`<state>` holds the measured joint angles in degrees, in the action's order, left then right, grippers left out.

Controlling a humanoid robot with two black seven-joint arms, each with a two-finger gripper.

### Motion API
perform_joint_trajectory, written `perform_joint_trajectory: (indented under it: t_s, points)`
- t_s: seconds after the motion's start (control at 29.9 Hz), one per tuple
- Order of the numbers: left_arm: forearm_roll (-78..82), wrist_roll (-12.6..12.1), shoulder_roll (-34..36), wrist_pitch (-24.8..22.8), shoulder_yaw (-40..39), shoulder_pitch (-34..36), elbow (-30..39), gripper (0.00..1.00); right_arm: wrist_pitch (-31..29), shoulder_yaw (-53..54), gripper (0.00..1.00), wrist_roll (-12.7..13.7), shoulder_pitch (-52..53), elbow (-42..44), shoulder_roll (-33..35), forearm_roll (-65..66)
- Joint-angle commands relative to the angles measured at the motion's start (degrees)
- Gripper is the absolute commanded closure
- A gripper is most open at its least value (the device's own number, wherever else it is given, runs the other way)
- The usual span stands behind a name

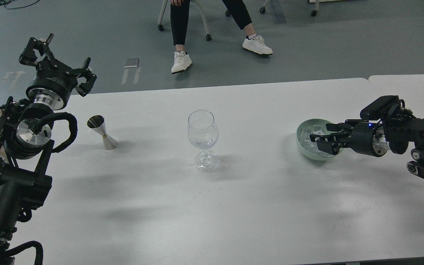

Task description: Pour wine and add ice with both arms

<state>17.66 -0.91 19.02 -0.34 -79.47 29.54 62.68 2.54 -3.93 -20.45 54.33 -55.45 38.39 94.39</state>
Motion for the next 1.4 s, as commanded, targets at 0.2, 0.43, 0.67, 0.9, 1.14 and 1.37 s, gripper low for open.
perform_joint_trajectory:
  t_s: [0.2, 0.43, 0.67, 0.9, 1.14, 1.37]
  points:
    - [-0.2, 0.2, 0.0, 0.0, -0.2, -0.1, -0.4, 0.04, 0.0, 0.1, 0.45, 0.1, -0.1, 0.7, -0.2, 0.0]
    - [-0.2, 0.5, 0.0, -0.3, -0.2, -0.1, -0.9, 0.04, 0.0, 0.1, 0.45, 0.1, -0.6, 0.9, -0.8, 0.0]
    - [-0.2, 0.5, 0.4, -0.4, -0.6, 0.0, -1.5, 0.04, 0.4, 0.1, 0.45, 0.1, -0.6, 3.2, -2.6, -0.1]
    - [-0.2, 0.5, 0.3, -0.4, -0.7, 0.0, -1.5, 0.04, 0.4, 0.1, 0.45, 0.2, -0.7, 3.4, -3.3, -0.2]
    - [-0.2, 0.6, 0.3, -0.4, -0.8, 0.0, -1.6, 0.04, 0.3, 0.2, 0.61, 0.2, -1.2, 4.0, -3.5, -0.4]
    - [-0.2, 0.6, 0.3, -0.4, -0.8, 0.0, -2.3, 0.04, 0.3, 0.2, 0.62, -0.1, -1.1, 3.9, -3.5, -0.5]
